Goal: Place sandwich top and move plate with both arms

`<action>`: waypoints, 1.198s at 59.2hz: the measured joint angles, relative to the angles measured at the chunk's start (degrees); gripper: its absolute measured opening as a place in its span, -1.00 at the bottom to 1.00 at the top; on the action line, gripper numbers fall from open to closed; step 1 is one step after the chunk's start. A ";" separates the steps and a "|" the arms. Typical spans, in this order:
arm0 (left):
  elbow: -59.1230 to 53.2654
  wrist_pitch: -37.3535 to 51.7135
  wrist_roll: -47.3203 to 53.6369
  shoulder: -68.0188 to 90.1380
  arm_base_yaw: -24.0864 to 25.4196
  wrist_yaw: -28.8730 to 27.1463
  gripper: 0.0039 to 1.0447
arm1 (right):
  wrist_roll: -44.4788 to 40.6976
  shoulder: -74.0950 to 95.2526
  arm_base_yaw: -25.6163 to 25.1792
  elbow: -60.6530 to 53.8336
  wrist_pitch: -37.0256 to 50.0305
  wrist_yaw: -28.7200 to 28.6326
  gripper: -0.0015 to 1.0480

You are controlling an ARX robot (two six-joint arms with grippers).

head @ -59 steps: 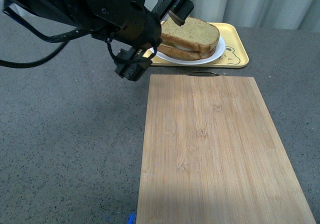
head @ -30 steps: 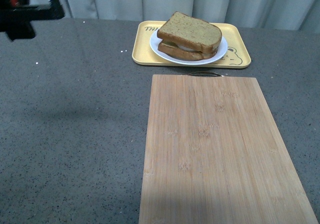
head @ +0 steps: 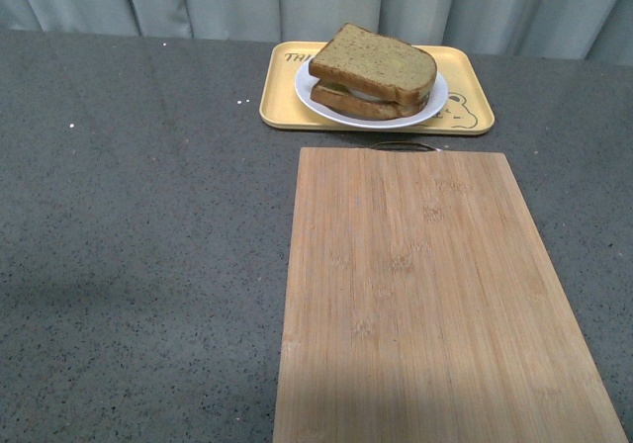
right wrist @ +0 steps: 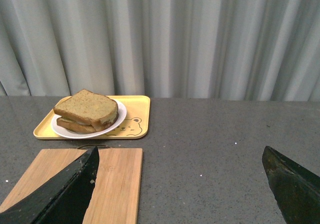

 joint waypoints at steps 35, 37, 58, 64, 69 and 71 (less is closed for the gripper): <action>-6.93 -20.17 0.33 -27.02 6.25 6.10 -0.93 | 0.00 0.00 0.00 0.02 0.00 0.00 0.82; -6.95 -21.27 0.35 -28.33 6.25 6.10 -0.93 | 0.00 0.00 0.00 0.00 0.00 -0.02 0.82; -6.99 -32.94 0.33 -41.27 6.25 6.10 -0.93 | 0.00 0.00 0.00 0.02 0.00 0.00 0.82; -7.02 -35.93 0.33 -44.54 6.25 6.10 -0.93 | 0.00 0.00 0.00 0.00 0.00 0.00 0.82; -7.02 -38.51 0.35 -47.25 6.25 6.10 -0.93 | 0.00 0.00 0.00 0.00 0.00 0.00 0.82; -7.02 -39.52 0.35 -48.26 6.25 6.10 -0.93 | 0.00 0.00 0.00 0.00 0.00 0.00 0.82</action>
